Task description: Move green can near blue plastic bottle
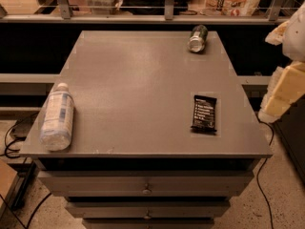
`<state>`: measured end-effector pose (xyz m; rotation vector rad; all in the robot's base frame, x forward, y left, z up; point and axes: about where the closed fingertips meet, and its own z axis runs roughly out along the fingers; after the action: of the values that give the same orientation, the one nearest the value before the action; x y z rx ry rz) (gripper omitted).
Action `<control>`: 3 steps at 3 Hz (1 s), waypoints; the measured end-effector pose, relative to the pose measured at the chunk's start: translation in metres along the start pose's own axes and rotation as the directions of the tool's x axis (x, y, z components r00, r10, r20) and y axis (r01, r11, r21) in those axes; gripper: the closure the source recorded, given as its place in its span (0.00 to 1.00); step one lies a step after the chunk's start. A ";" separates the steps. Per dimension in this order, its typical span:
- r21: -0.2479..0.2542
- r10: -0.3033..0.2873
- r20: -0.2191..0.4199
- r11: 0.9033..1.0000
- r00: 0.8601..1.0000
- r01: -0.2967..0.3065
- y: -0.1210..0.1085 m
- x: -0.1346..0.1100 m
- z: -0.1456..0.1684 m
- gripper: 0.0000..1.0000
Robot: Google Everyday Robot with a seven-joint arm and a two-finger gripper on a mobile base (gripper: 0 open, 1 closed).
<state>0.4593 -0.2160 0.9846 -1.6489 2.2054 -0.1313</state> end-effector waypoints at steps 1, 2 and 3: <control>0.049 0.010 0.055 0.999 0.998 -0.013 -0.033 -0.017 0.015 0.00; 0.087 0.074 0.140 0.992 0.987 -0.086 -0.071 -0.026 0.035 0.00; 0.108 0.122 0.161 0.984 0.979 -0.140 -0.106 -0.033 0.046 0.00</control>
Offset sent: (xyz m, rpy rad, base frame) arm 0.1378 0.0057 -0.0086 0.2458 -0.1877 -0.1209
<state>0.5792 -0.2103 0.9816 -1.3980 2.1382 -0.0936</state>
